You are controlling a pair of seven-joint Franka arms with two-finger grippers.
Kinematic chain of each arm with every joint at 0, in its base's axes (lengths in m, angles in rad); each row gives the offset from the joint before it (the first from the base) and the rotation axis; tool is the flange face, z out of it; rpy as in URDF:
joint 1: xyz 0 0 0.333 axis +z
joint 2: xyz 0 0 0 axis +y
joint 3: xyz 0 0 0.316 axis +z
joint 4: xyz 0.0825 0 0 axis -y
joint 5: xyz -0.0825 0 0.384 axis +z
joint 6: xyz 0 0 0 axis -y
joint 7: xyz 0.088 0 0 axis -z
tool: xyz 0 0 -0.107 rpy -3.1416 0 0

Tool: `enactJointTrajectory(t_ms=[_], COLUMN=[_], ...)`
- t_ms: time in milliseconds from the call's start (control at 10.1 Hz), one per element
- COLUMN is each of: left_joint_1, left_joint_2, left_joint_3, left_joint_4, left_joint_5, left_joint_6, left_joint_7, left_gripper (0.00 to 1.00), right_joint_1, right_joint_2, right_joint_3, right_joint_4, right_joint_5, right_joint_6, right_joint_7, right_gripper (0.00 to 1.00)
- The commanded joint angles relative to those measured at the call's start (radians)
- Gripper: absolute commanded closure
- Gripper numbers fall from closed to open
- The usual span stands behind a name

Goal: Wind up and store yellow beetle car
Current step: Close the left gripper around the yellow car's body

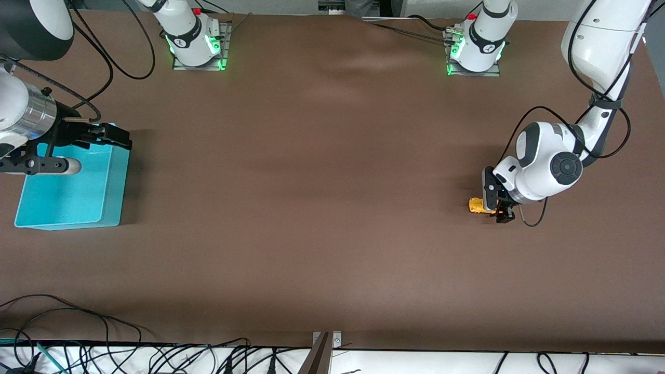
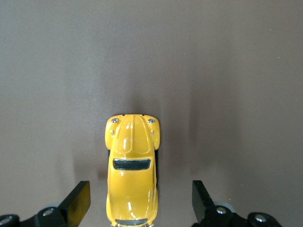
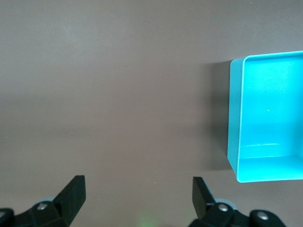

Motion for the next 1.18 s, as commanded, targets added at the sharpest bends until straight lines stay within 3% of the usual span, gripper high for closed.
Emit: enactJointTrajectory(t_ms=[0, 99, 197, 395, 1085], left_joint_1=[-0.005, -0.007, -0.008, -0.010, 0.037], left_joint_2=[0.004, 0.004, 0.004, 0.004, 0.029], left_joint_3=[-0.003, -0.003, -0.003, -0.001, 0.000], left_joint_4=[0.001, 0.002, 0.005, 0.007, 0.015], left_joint_5=[0.020, 0.020, 0.021, 0.021, 0.020], left_joint_6=[0.013, 0.013, 0.013, 0.013, 0.010], left_joint_7=[0.015, 0.015, 0.015, 0.018, 0.044], left_gripper=[0.33, 0.54, 0.69, 0.80, 0.79], right_joint_1=[-0.006, -0.008, -0.008, -0.008, -0.009], right_joint_2=[0.001, 0.002, 0.002, 0.002, 0.002], right_joint_3=[0.002, 0.004, 0.004, 0.004, 0.002], right_joint_4=[0.013, 0.013, 0.013, 0.013, 0.011], right_joint_5=[0.021, 0.021, 0.022, 0.021, 0.021], right_joint_6=[-0.015, -0.015, -0.015, -0.015, -0.015], right_joint_7=[-0.016, -0.016, -0.016, -0.016, -0.016], right_gripper=[0.00, 0.00, 0.00, 0.00, 0.00])
